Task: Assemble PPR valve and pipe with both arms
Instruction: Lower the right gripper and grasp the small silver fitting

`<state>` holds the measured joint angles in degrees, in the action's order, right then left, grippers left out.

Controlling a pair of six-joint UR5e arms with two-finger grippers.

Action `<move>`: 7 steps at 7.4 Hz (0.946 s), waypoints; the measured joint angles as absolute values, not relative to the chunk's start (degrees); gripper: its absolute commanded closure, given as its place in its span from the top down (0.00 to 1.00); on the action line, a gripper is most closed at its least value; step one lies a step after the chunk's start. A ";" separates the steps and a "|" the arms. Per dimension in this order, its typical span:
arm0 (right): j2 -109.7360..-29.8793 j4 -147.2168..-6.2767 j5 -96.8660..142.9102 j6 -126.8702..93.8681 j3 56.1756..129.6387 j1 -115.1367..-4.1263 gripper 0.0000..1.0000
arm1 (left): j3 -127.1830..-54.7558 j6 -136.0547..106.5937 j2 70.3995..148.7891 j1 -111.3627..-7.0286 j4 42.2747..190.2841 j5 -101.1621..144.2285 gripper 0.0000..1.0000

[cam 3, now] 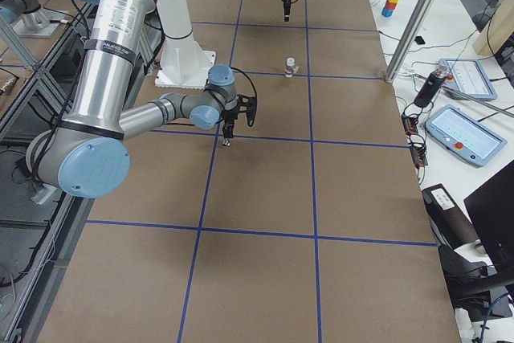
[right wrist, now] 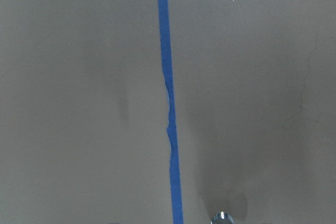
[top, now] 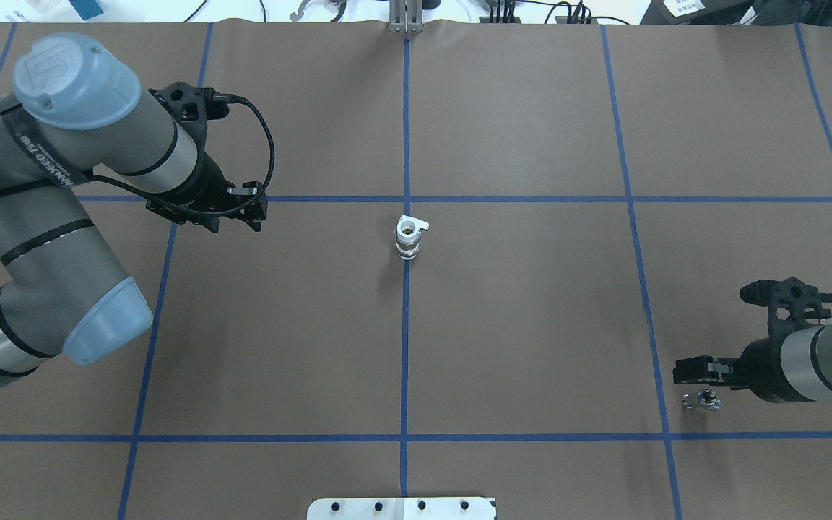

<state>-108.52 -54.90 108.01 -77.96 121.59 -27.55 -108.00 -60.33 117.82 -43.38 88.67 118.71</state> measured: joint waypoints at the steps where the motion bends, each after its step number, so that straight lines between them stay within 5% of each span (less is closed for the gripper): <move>1: -108.77 -54.92 107.63 -78.24 121.49 -27.06 0.85 | -107.97 -60.31 117.74 -43.37 88.68 118.68 0.66; 7: -108.56 -56.91 106.24 -79.04 120.62 -24.53 0.77 | -108.08 -60.38 117.43 -43.33 88.68 118.67 0.66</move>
